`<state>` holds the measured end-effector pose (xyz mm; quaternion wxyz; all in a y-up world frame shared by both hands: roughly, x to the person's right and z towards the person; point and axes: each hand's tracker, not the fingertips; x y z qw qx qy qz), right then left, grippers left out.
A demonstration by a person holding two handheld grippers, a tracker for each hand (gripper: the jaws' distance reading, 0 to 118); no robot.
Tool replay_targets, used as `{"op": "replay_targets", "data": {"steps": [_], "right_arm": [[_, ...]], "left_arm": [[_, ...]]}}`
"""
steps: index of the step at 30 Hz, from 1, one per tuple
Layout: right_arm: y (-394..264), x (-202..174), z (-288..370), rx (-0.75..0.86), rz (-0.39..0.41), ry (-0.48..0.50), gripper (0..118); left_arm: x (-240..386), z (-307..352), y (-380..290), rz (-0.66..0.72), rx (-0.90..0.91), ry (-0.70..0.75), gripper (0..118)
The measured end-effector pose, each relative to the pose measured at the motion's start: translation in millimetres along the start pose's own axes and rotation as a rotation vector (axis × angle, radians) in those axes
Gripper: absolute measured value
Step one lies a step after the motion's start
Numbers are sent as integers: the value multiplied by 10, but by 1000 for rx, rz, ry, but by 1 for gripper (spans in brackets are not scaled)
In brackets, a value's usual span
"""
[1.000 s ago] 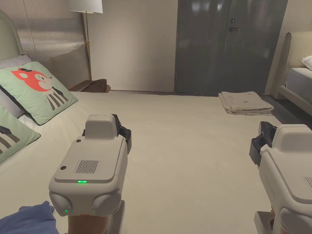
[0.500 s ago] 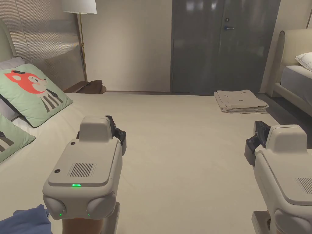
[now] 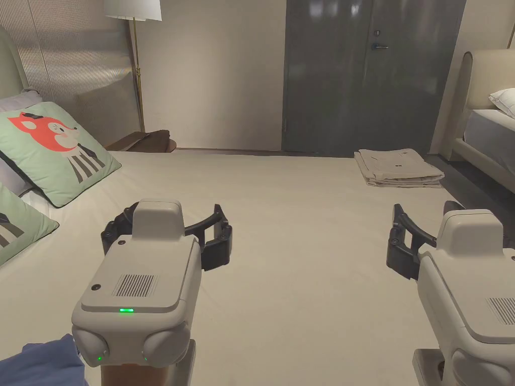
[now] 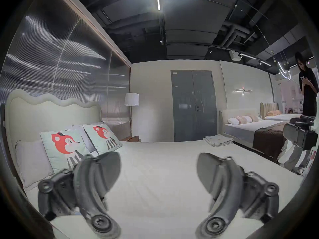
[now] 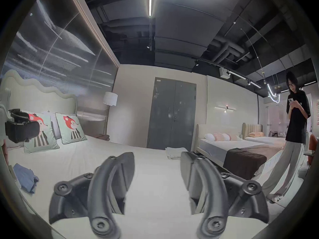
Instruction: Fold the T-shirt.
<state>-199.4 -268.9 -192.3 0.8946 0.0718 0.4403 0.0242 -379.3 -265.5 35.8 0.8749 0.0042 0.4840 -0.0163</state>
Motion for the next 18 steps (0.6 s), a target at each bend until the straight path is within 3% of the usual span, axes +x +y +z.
{"op": "replay_targets", "data": {"steps": [1, 3, 18], "right_arm": [[2, -1, -3, 1, 2, 2, 95], [1, -2, -6, 4, 4, -4, 110], [8, 10, -8, 23, 8, 12, 113]], "left_arm": [[-4, 1, -1, 3, -1, -3, 111], [-8, 15, -4, 13, 11, -2, 111], [-30, 59, 29, 9, 44, -4, 111]]}}
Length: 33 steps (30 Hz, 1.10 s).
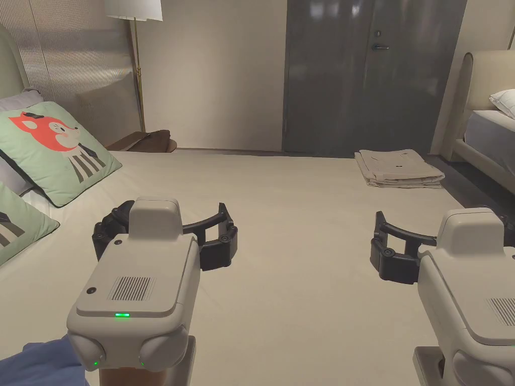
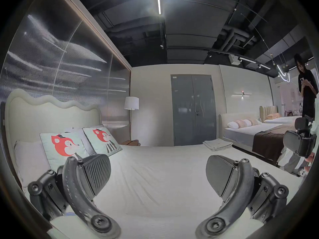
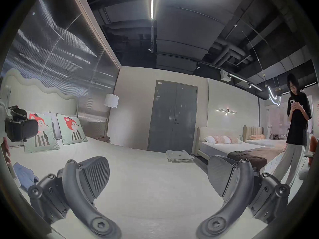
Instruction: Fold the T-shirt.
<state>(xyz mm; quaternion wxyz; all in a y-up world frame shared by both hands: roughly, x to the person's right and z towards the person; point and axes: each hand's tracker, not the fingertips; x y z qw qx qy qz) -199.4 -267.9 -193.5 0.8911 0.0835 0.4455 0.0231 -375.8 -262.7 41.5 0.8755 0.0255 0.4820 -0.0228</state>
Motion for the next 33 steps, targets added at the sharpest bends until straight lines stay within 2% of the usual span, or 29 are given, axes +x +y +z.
{"op": "replay_targets", "data": {"steps": [21, 33], "right_arm": [[0, -58, 28, -18, 16, 14, 114], [17, -50, 38, -14, -24, 6, 114]], "left_arm": [[-23, 30, -8, 5, 9, 10, 111], [-35, 49, -6, 15, 30, 39, 111]]}}
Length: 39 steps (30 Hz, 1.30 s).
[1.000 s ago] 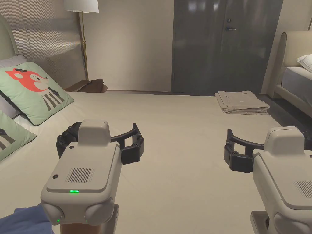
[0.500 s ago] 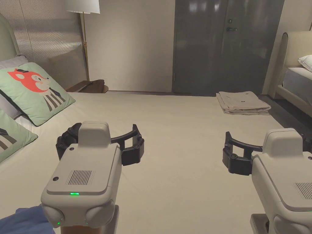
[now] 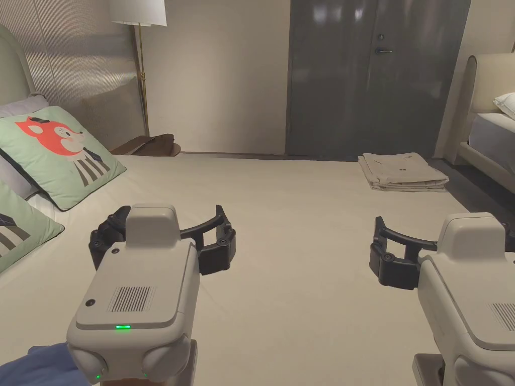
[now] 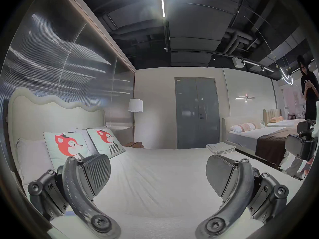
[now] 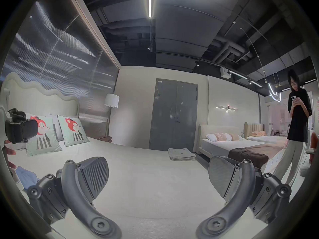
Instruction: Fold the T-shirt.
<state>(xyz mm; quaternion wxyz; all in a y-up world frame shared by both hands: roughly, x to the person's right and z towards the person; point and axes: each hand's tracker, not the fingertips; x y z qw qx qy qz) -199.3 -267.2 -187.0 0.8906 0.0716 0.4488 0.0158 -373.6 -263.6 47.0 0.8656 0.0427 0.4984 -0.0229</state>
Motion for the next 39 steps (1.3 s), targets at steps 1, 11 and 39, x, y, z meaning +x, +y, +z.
{"op": "replay_targets", "data": {"steps": [1, 11, 39], "right_arm": [[0, -1, 1, 1, 1, 1, 114], [19, 6, 16, 9, -2, 22, 114], [-50, -55, -23, -99, -2, -63, 114]], "left_arm": [[-7, -1, 2, 4, 3, 4, 111], [-28, 11, 20, 10, 16, 4, 111], [-53, 26, 2, 12, 1, -2, 111]]}}
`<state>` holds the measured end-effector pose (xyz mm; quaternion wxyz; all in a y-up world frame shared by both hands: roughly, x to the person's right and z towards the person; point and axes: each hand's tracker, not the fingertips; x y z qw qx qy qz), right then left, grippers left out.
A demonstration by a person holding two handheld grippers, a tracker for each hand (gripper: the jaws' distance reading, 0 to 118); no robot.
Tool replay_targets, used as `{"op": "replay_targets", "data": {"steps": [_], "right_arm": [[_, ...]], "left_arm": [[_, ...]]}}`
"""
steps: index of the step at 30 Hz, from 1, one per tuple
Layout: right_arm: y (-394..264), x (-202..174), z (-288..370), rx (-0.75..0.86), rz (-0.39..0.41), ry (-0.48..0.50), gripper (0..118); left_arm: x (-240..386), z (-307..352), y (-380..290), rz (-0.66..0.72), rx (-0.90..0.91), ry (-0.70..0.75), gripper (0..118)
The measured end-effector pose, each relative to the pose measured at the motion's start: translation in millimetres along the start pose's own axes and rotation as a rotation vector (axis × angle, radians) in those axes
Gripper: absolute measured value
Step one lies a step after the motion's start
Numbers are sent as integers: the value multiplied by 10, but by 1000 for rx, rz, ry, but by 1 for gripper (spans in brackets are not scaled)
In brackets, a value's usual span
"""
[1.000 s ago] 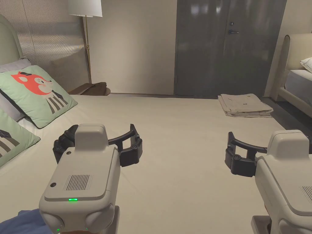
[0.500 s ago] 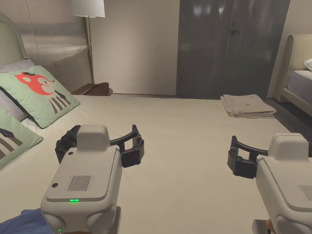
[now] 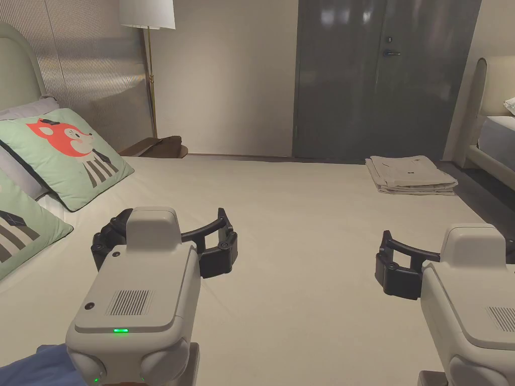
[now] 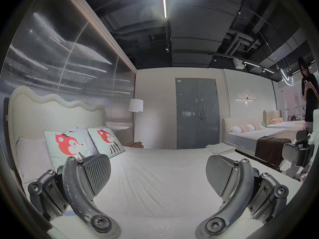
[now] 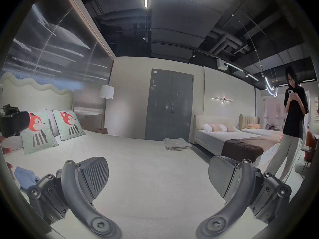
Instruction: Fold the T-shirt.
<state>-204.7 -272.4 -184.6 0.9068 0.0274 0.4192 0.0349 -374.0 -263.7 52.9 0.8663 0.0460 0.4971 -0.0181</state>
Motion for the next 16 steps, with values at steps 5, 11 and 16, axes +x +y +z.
{"op": "replay_targets", "data": {"steps": [5, 11, 16], "right_arm": [[18, 3, 4, 0, 17, 5, 114], [26, 7, 4, 6, -3, 17, 114], [-11, 3, -19, 19, 16, 7, 114]], "left_arm": [[4, 1, 6, 2, 0, -1, 111], [4, 5, 2, 2, -1, -4, 111], [8, 6, -9, 4, -3, -6, 111]]}}
